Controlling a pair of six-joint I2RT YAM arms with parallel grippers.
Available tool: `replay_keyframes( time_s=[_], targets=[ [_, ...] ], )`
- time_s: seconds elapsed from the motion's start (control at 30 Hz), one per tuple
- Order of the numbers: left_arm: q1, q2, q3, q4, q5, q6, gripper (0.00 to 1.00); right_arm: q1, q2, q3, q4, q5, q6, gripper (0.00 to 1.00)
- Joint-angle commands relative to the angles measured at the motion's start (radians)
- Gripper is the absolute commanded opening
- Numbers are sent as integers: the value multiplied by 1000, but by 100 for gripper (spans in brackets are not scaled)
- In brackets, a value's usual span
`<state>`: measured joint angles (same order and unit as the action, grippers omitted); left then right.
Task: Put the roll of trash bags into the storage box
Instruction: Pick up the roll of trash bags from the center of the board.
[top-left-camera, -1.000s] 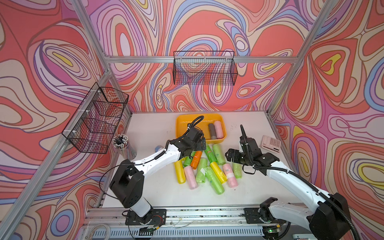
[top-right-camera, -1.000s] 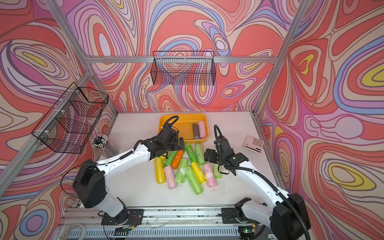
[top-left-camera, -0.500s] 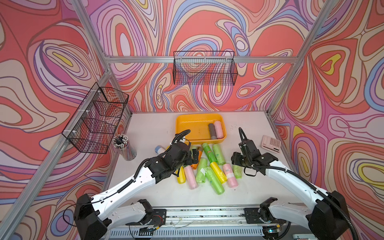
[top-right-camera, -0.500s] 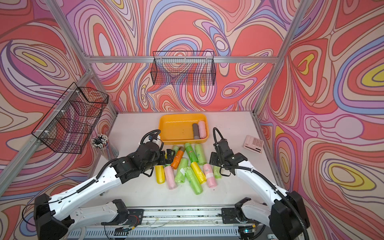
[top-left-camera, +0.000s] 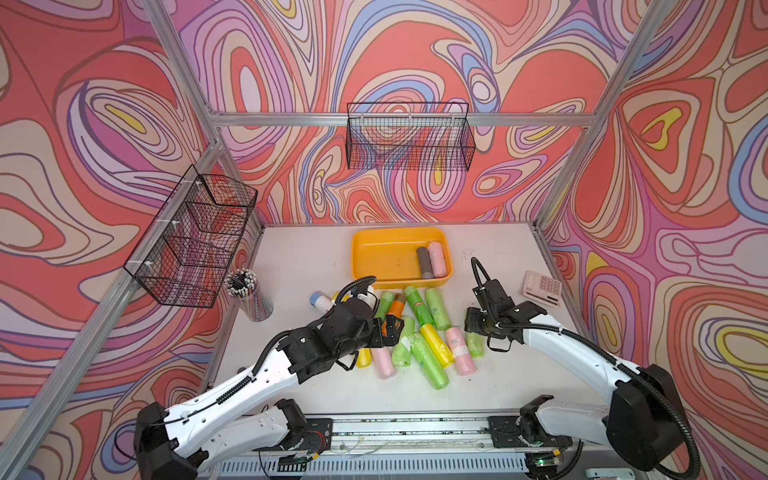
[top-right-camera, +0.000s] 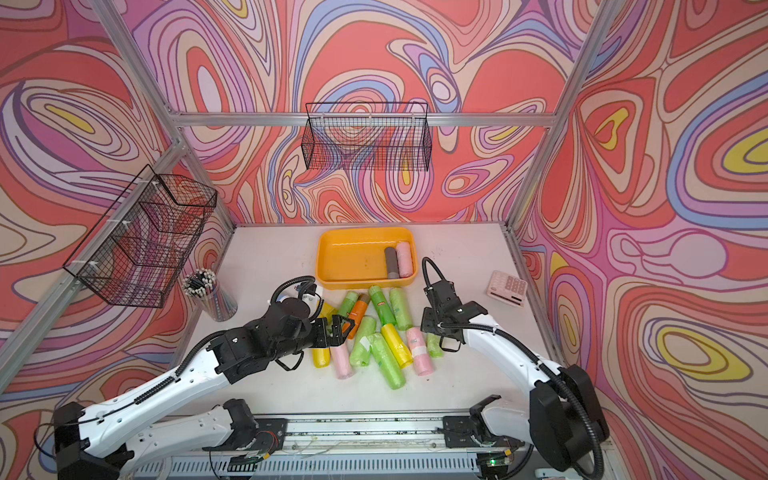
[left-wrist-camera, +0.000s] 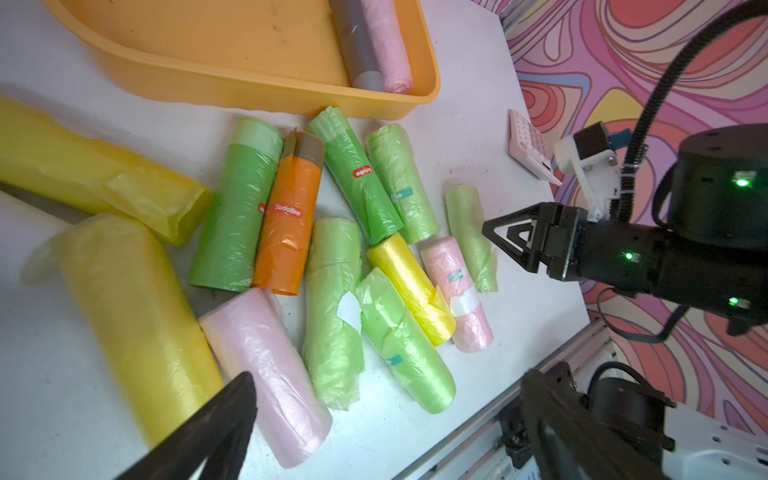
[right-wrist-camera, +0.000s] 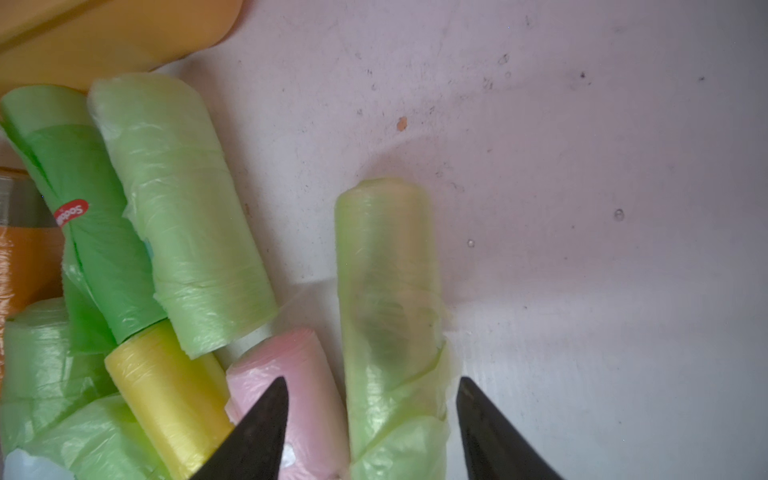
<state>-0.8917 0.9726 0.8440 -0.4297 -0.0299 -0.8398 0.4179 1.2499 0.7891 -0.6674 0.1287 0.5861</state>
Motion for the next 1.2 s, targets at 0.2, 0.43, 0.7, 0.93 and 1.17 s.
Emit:
replay_keyframes(
  time_s=[0.2, 0.43, 0.7, 0.93, 1.17],
  targets=[
    [-29, -82, -40, 2, 100, -47, 100, -35, -14, -67, 42, -36, -9, 64],
    [-35, -156, -100, 6, 85, -78, 100, -45, 6, -107, 83, -56, -9, 64],
    [-36, -164, -111, 3, 72, -81, 100, -50, 63, -123, 147, -72, -11, 63],
    [-37, -136, -103, 5, 82, -74, 100, -50, 110, -127, 158, -13, -6, 61],
    [-36, -118, -102, 5, 75, -73, 100, -49, 138, -155, 179, 23, 14, 60]
  ],
)
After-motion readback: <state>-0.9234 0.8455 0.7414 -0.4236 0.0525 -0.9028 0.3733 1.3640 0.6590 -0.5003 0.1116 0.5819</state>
